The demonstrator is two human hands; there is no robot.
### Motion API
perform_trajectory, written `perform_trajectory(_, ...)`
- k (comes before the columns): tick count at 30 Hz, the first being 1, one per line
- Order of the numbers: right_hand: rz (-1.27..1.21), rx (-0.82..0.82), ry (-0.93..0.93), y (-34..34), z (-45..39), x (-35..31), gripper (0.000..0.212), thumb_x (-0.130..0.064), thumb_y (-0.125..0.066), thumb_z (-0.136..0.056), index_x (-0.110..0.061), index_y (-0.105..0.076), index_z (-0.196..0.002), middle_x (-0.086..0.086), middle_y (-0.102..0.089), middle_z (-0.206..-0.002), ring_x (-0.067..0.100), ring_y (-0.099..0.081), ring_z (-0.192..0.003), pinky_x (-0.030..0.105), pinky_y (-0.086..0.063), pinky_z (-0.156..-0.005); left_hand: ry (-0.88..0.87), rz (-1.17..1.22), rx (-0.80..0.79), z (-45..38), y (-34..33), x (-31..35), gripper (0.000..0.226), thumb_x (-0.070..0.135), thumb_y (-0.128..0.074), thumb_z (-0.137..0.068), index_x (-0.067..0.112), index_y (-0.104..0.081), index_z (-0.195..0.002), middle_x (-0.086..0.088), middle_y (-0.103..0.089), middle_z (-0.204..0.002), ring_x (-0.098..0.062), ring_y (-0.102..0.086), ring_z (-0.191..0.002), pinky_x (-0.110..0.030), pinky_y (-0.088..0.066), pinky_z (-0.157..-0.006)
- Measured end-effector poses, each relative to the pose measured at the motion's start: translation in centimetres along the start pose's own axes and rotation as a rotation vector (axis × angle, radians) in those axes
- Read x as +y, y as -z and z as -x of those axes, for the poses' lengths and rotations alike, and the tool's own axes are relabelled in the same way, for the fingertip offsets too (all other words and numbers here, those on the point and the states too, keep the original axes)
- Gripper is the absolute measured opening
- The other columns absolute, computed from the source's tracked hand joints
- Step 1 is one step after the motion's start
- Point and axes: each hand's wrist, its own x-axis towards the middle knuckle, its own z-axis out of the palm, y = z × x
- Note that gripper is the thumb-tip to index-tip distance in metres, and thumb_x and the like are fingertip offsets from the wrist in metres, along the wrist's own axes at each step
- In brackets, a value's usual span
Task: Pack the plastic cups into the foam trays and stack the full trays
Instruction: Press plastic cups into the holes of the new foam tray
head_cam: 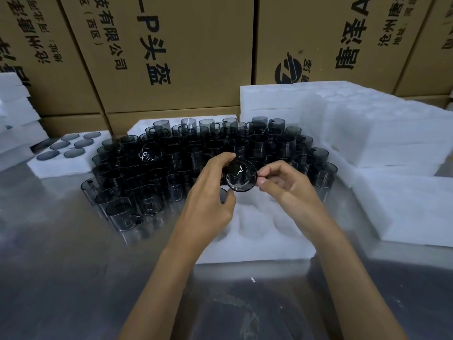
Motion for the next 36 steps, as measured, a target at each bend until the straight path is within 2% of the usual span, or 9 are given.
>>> perform_trajectory(4,-0.063,-0.022,0.000,0.3,0.0,0.0,0.015,0.002,-0.068,-0.089,-0.011,-0.062,-0.086,-0.017,-0.069,-0.086,-0.001,-0.065,-0.084,0.010,-0.047,-0.070,-0.038,0.010,0.084,-0.1,-0.4,-0.1,0.064,-0.006,-0.063,-0.082,0.026,-0.044,-0.135,0.030,-0.043,-0.125,0.012,-0.044,-0.119,-0.004,-0.031,-0.099)
perform_trajectory(8,-0.057,-0.033,-0.043,0.6,0.1,-0.2,0.010,0.001,-0.071,-0.086,-0.005,-0.064,-0.088,-0.004,-0.071,-0.087,0.020,-0.072,-0.091,0.027,-0.056,-0.082,0.004,0.094,0.091,-0.3,-0.6,-0.1,0.060,-0.001,-0.069,-0.082,0.026,-0.047,-0.132,0.022,-0.052,-0.127,0.008,-0.047,-0.124,-0.009,-0.037,-0.100)
perform_trajectory(10,-0.014,-0.051,-0.064,0.9,0.2,-0.3,0.012,-0.002,-0.073,-0.086,-0.003,-0.063,-0.092,0.001,-0.070,-0.086,0.024,-0.073,-0.088,0.030,-0.058,-0.078,0.033,0.187,0.075,-0.4,-0.8,0.1,0.062,0.001,-0.073,-0.083,0.029,-0.045,-0.130,0.022,-0.054,-0.129,0.006,-0.049,-0.126,-0.013,-0.041,-0.101)
perform_trajectory(13,0.070,-0.068,-0.091,1.3,0.1,-0.4,0.026,-0.009,-0.078,-0.083,-0.014,-0.061,-0.101,0.003,-0.075,-0.088,0.017,-0.067,-0.083,0.020,-0.052,-0.068,0.054,0.282,0.031,-0.5,-1.2,0.0,0.062,0.002,-0.074,-0.084,0.030,-0.044,-0.130,0.019,-0.053,-0.132,0.003,-0.050,-0.127,-0.014,-0.041,-0.103)
perform_trajectory(18,0.190,-0.134,-0.113,1.0,0.0,0.5,0.061,-0.015,-0.082,-0.079,-0.036,-0.054,-0.129,-0.003,-0.076,-0.084,0.008,-0.070,-0.087,0.017,-0.046,-0.081,0.115,0.291,-0.102,-0.4,-1.7,-0.5,0.061,0.010,-0.078,-0.083,0.027,-0.048,-0.133,0.015,-0.057,-0.132,0.001,-0.052,-0.126,-0.019,-0.041,-0.103)
perform_trajectory(23,0.236,-0.121,-0.113,1.2,-0.2,0.9,0.055,-0.024,-0.082,-0.078,-0.032,-0.059,-0.128,-0.007,-0.076,-0.081,-0.002,-0.065,-0.079,0.013,-0.043,-0.076,0.192,0.299,-0.138,-0.4,-1.9,-1.0,0.057,0.009,-0.074,-0.086,0.041,-0.043,-0.121,0.043,-0.055,-0.114,0.016,-0.050,-0.117,-0.006,-0.038,-0.097)
perform_trajectory(27,0.316,-0.112,-0.111,1.2,-0.4,1.3,0.043,-0.029,-0.081,-0.078,-0.042,-0.064,-0.116,-0.009,-0.072,-0.075,0.002,-0.055,-0.071,0.009,-0.041,-0.067,0.208,0.142,-0.169,-0.2,-2.1,-1.1,0.051,0.026,-0.072,-0.089,0.040,-0.038,-0.126,0.031,-0.057,-0.119,0.003,-0.053,-0.116,-0.009,-0.038,-0.092)
perform_trajectory(32,0.396,-0.106,-0.108,1.5,-0.3,1.6,0.030,-0.041,-0.076,-0.080,-0.053,-0.069,-0.106,-0.010,-0.064,-0.101,0.009,-0.056,-0.095,0.020,-0.037,-0.077,0.220,0.040,-0.179,0.0,-2.1,-1.2,0.047,0.035,-0.069,-0.090,0.037,-0.040,-0.128,0.024,-0.054,-0.123,-0.003,-0.046,-0.122,-0.012,-0.034,-0.089)
perform_trajectory(36,0.389,-0.024,-0.062,1.9,-0.5,1.8,0.030,-0.041,-0.067,-0.089,-0.048,-0.066,-0.119,-0.019,-0.065,-0.107,0.002,-0.054,-0.106,0.024,-0.036,-0.088,0.284,-0.037,-0.189,0.1,-2.1,-1.3,0.054,0.047,-0.066,-0.089,0.034,-0.040,-0.135,0.014,-0.050,-0.127,-0.008,-0.042,-0.124,-0.021,-0.033,-0.093)
